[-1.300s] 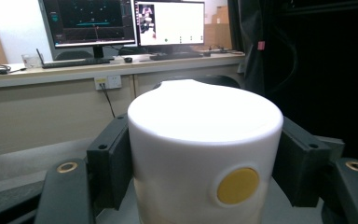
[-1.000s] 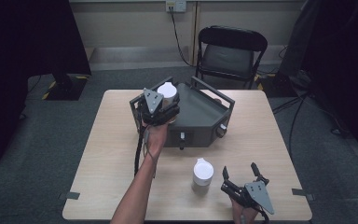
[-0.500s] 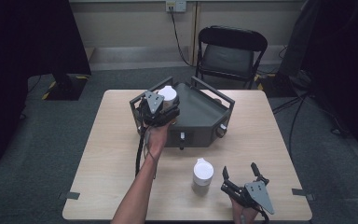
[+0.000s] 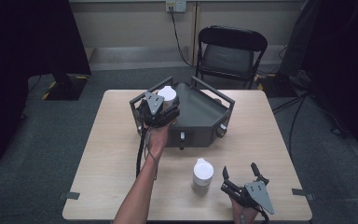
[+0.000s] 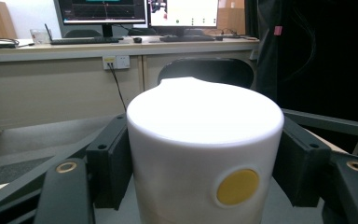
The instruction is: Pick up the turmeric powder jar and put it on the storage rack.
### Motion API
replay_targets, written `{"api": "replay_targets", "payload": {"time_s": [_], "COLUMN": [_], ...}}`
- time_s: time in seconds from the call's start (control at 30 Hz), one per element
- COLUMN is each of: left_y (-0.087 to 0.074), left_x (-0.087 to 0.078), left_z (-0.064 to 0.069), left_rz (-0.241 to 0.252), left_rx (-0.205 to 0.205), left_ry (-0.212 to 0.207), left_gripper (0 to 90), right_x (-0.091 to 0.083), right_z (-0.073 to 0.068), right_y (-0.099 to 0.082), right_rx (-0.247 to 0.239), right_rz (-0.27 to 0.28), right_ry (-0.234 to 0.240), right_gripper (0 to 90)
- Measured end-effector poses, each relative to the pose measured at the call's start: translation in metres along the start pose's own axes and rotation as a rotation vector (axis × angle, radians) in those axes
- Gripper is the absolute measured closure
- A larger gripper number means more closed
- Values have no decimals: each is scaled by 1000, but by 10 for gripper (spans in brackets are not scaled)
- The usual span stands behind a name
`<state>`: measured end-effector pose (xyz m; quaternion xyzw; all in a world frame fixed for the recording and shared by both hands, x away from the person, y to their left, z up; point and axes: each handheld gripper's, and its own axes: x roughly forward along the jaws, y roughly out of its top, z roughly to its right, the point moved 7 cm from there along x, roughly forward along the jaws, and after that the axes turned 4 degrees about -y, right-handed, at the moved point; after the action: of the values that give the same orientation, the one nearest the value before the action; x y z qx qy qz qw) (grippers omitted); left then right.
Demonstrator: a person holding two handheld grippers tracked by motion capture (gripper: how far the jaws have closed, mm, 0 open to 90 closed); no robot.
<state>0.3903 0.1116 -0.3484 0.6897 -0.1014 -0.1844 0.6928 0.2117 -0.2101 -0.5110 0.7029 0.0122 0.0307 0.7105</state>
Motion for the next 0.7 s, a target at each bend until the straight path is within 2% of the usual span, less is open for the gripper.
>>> {"api": "replay_targets", "payload": {"time_s": [0.13, 0.27, 0.43, 0.7], "left_y": [0, -1, -2, -13], "left_x": [0, -2, -2, -9], "left_z": [-1, 0, 2, 9], "left_rz": [1, 44, 58, 70], "left_rx": [-10, -15, -14, 6], "left_ry": [-6, -1, 7, 16], "left_gripper": [298, 147, 60, 5], "right_x": [0, 0, 0, 0], "right_z": [0, 0, 0, 0], "right_y": [0, 0, 0, 0], "right_rx": [0, 0, 0, 0], "right_rz": [0, 0, 0, 0], "right_ry": [-1, -1, -1, -2], "right_gripper": [12, 12, 12, 13]}}
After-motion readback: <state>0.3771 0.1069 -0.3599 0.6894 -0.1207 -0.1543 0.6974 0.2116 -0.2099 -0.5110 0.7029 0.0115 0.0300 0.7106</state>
